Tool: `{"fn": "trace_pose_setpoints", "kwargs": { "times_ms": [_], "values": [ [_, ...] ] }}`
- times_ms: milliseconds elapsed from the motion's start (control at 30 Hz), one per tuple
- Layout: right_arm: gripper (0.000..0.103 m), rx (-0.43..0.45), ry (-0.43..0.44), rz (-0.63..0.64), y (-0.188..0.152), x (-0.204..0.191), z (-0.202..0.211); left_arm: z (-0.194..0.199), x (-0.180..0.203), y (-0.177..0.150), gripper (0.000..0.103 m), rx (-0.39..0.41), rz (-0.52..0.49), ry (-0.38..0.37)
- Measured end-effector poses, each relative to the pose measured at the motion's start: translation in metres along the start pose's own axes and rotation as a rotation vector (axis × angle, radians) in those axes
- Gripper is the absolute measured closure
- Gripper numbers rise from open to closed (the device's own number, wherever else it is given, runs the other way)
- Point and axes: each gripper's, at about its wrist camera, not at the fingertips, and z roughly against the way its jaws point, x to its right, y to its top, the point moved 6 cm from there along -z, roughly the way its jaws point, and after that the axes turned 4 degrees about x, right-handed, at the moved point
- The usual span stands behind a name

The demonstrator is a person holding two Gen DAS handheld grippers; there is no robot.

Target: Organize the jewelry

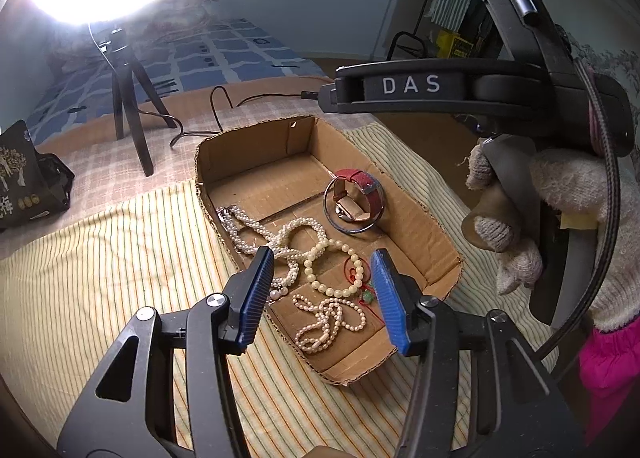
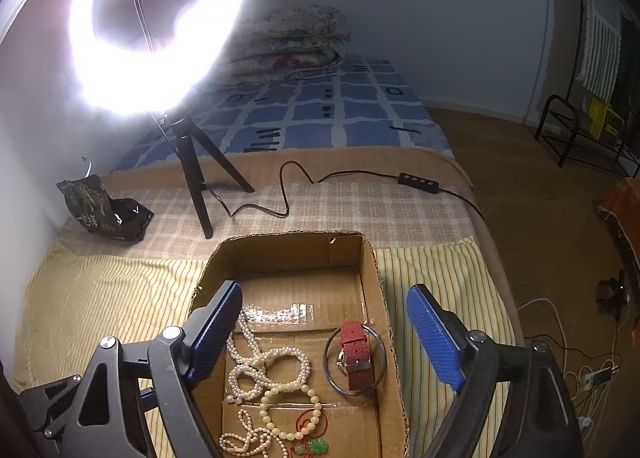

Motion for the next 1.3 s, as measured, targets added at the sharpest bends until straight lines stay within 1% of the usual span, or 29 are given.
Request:
{"fn": "trace_pose_setpoints", "kwargs": {
  "times_ms": [300,867,1233,1267,1300],
  "values": [
    [0.015,0.005,-0.012,0.003,0.000,-0.003,0.009,0.011,0.003,-0.001,0.049,0.016,-0.024,0.015],
    [0.015,0.040,-0.023,0.009,0.000,-0.021,0.047,0.055,-0.006,0.001,0.049,0.083,-0.035,0.049],
    [0.012,0.073,-0.042,0.005,-0.010,-0.031,0.078,0.082,-0.013,-0.010,0.049,0.103,-0.056,0.074],
    [0.012,0.076,-0.044,0.007,-0.011,-0.033,0.080,0.085,-0.013,-0.011,0.048,0.105,-0.060,0.076],
    [0.011,0.080,-0.048,0.009,-0.012,-0.034,0.083,0.088,-0.014,-0.012,0.042,0.108,-0.064,0.079]
  ]
}}
